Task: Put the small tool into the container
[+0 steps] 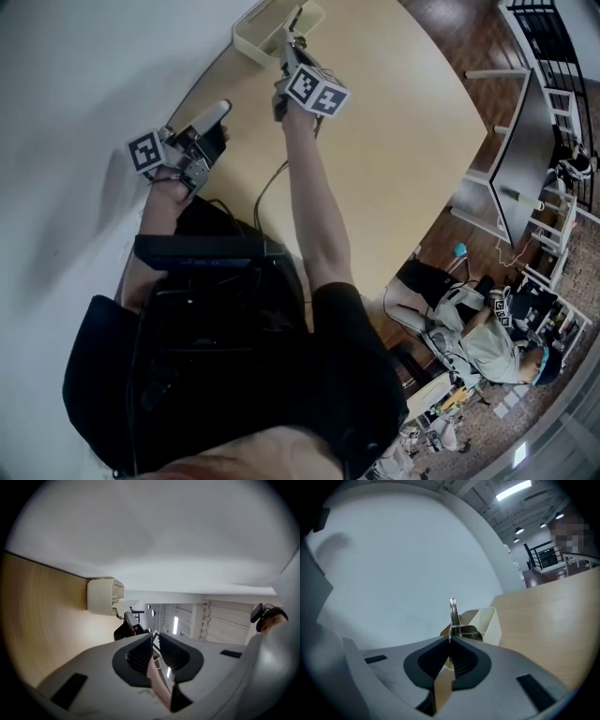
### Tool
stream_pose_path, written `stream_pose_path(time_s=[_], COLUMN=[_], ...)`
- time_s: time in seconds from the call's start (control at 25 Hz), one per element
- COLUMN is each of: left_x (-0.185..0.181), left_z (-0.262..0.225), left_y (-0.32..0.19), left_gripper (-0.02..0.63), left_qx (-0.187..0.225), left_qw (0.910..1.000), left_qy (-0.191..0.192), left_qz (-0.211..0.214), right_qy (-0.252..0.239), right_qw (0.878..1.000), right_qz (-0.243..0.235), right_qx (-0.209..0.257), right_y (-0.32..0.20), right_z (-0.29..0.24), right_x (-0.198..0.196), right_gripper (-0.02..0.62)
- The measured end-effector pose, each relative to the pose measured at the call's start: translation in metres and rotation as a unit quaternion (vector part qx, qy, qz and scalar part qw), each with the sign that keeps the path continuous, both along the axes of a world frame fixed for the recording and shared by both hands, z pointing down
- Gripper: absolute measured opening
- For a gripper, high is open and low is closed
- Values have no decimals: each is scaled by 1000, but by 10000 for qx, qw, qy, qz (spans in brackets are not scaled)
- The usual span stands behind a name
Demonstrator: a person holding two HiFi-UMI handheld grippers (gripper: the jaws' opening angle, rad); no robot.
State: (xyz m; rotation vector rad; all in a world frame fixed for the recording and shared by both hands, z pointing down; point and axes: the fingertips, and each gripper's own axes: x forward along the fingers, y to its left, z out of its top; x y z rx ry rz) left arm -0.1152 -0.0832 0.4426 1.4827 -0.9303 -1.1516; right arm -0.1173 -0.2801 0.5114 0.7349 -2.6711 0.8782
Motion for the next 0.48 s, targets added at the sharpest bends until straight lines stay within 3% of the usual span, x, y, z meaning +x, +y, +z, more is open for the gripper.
stream_pose_path(time_s=[0.32, 0.48], left_x=[-1, -1], left_z=[-1, -1], left_y=[0, -1], left_gripper=[34, 34], left_qx=[0, -7], left_qw=[10000, 10000], left_qy=[-8, 20], left_qz=[-19, -33], right_qy=[729, 867], right_qw=[9963, 9944], right_qz=[-322, -487], right_qx=[318, 349], right_y=[10, 17], right_z=[1, 1], right_x=[-12, -19], right_gripper=[10, 38])
